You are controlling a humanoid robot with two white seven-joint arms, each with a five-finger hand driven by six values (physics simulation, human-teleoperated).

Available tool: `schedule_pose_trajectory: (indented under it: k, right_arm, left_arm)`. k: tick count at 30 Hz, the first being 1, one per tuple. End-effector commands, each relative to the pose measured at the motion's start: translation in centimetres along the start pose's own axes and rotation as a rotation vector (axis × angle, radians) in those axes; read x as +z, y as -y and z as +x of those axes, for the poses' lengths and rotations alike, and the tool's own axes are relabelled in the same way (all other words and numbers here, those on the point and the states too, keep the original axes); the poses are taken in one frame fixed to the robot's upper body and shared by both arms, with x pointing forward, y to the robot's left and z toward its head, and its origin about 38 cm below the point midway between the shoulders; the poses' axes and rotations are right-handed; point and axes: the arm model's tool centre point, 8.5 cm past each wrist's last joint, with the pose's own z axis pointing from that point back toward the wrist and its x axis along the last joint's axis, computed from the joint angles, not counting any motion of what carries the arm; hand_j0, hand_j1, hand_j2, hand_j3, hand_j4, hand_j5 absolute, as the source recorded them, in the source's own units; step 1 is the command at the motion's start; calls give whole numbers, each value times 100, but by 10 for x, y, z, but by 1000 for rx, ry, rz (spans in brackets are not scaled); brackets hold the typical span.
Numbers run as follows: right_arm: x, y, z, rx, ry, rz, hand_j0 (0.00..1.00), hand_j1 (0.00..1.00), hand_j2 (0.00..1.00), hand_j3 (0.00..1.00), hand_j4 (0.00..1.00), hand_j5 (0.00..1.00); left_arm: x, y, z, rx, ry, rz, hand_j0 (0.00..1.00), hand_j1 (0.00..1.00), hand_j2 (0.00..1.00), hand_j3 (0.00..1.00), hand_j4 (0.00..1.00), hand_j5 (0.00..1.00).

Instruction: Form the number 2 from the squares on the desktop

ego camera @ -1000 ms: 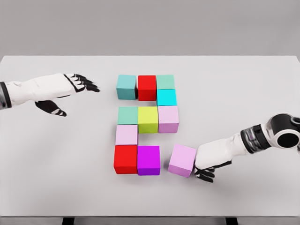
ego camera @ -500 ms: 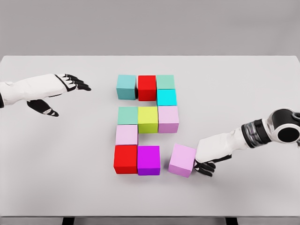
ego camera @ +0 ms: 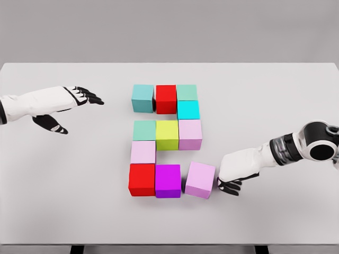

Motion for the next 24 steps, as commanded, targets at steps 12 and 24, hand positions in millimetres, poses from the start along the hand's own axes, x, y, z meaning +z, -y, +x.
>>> schedule_pose_trajectory:
  k: [12, 24]
  right_arm:
    - [7, 4, -9, -4, -35, -20, 11, 11, 11, 11, 11, 11]
    - [3, 10, -8, 4, -26, -29, 11, 11, 11, 11, 11, 11]
  left_arm:
    - [-1, 0, 0, 7, 2, 4, 100, 100, 100, 100, 100, 100]
    - [-1, 5, 0, 17, 0, 1, 100, 100, 100, 100, 100, 100]
